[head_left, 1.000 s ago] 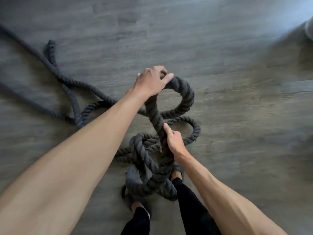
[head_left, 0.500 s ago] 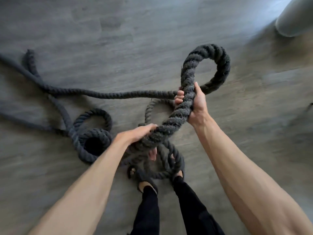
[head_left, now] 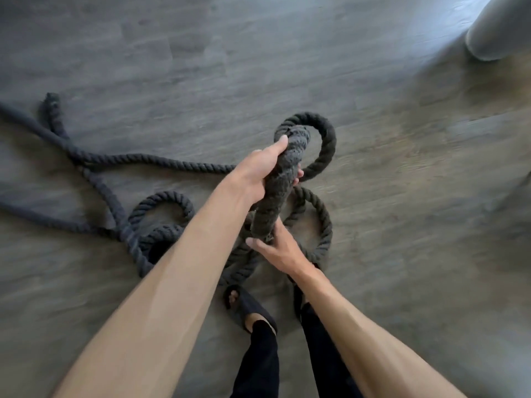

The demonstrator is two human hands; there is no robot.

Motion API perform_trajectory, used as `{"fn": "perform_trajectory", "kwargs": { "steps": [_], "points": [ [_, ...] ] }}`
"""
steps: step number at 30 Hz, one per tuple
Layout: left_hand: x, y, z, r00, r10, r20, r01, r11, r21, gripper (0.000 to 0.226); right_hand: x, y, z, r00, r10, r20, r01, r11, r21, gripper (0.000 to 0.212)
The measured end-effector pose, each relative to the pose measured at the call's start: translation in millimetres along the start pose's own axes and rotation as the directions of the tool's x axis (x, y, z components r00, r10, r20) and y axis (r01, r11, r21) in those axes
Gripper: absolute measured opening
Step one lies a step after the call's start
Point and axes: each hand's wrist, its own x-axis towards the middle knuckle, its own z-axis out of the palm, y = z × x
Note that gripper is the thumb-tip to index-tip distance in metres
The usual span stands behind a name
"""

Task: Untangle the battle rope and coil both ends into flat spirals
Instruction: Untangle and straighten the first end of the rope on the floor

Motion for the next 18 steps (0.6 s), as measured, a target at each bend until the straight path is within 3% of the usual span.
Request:
{"fn": "perform_trajectory", "kwargs": {
  "steps": [4, 6, 8, 11, 15, 18],
  "points": [
    [12, 26, 6, 0.984, 0.111, -0.137, -0.12, 0.991, -0.055, 0.034, 26, -29, -6, 0.973, 0.084, -0.213, -0.077, 0.996, 0.038, 0.033],
    [21, 27, -1, 0.96, 0.187, -0.207, -0.169, 0.98, 0.103, 0.035, 37, -42, -8, 0.939, 0.154, -0.309, -0.126, 0.986, 0.11, 0.04],
    [25, 15, -18, 0.955, 0.217, -0.203, -0.155, 0.947, 0.281, 0.041, 48, -58, -27, 0.871, 0.29, -0.398, -0.137, 0.919, 0.369, 0.055],
    [22, -31, -44, 0.973, 0.171, -0.154, -0.09, 0.9, 0.427, 0.05, 71, -88, -75, 0.783, 0.508, -0.359, -0.066, 0.641, 0.765, 0.064],
    [15, -101, -54, 0.972, -0.013, -0.234, 0.148, 0.808, 0.57, 0.062, 86, -122, -109, 0.794, 0.528, -0.3, -0.019, 0.515, 0.857, 0.058],
    [13, -118, -47, 0.986, 0.05, -0.162, 0.058, 0.798, 0.6, 0.054, 81, -121, -113, 0.82, 0.528, -0.22, -0.056, 0.456, 0.888, 0.062]
  ]
}}
